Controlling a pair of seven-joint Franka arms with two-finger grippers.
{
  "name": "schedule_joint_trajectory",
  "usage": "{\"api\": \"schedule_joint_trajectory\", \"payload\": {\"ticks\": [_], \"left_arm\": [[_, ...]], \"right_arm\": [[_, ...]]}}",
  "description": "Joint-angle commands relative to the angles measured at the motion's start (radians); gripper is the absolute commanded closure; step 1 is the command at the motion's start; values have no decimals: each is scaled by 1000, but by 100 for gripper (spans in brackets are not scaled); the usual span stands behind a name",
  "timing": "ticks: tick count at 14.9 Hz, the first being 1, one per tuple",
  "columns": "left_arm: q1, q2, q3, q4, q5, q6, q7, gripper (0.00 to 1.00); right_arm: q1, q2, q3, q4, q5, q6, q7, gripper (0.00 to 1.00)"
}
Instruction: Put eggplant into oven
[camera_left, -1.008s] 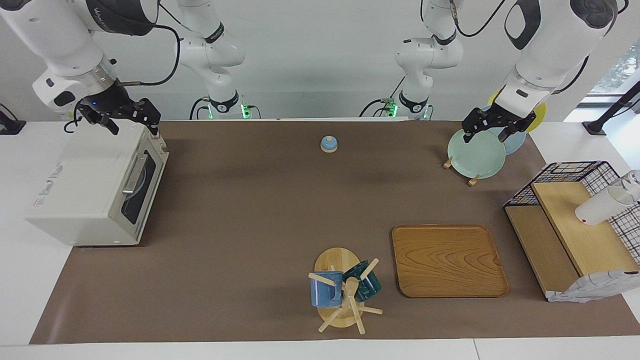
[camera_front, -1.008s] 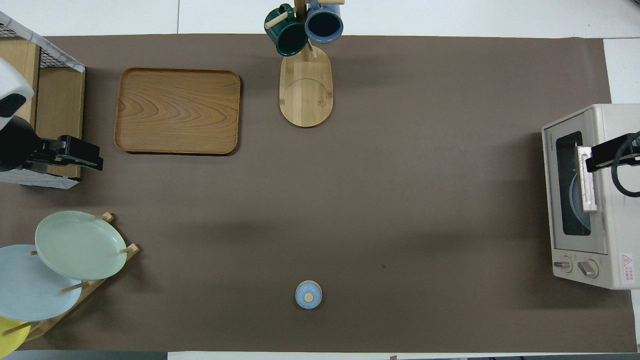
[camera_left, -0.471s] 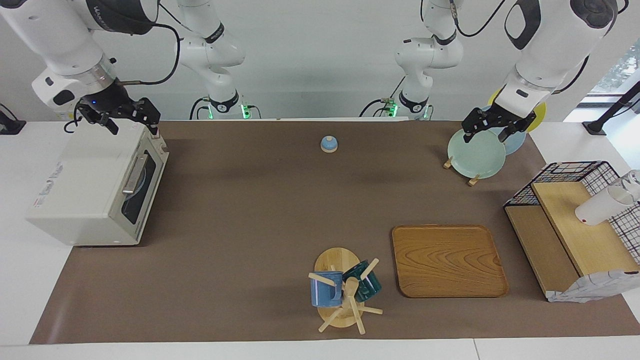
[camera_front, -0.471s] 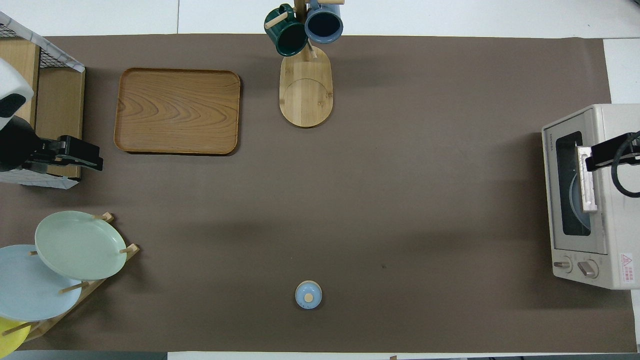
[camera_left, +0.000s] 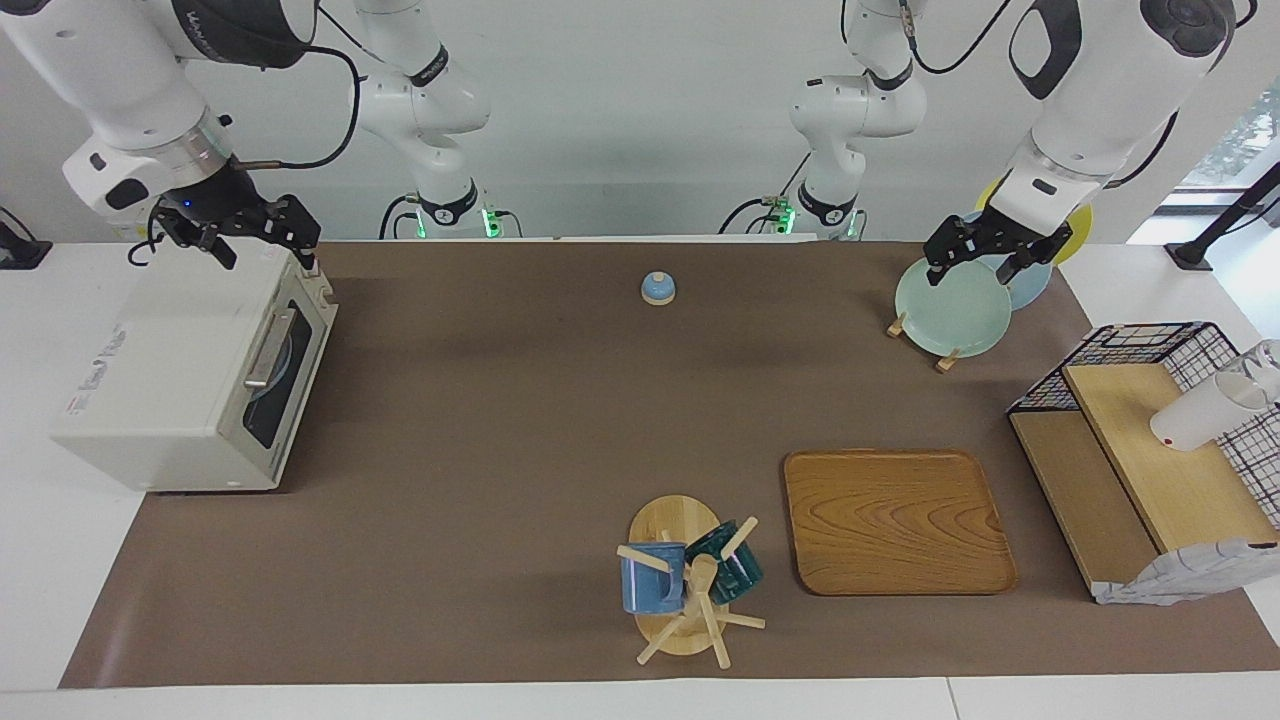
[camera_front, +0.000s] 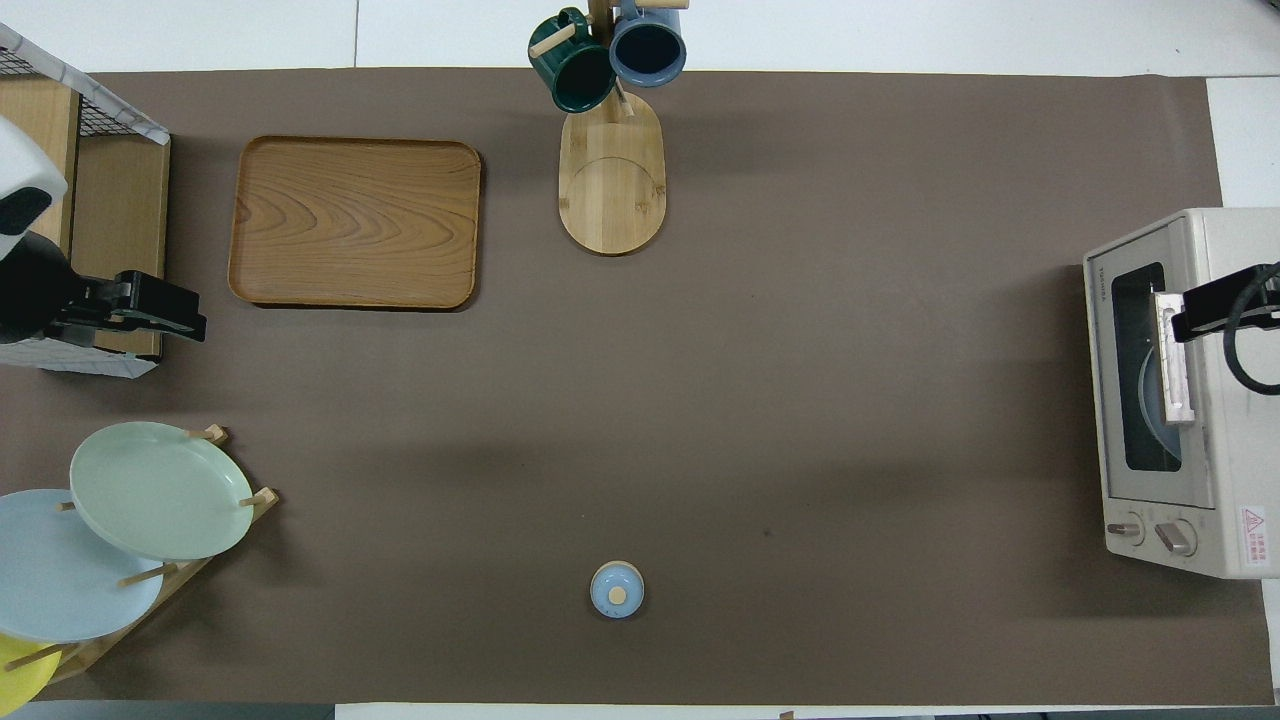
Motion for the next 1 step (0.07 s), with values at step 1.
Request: {"api": "schedule_joint_trajectory", "payload": {"ticks": [1], "left_arm": [[4, -21, 2, -22, -6, 14, -2, 0]], "right_arm": [[-6, -5, 2, 0, 19, 13, 6, 0]]}}
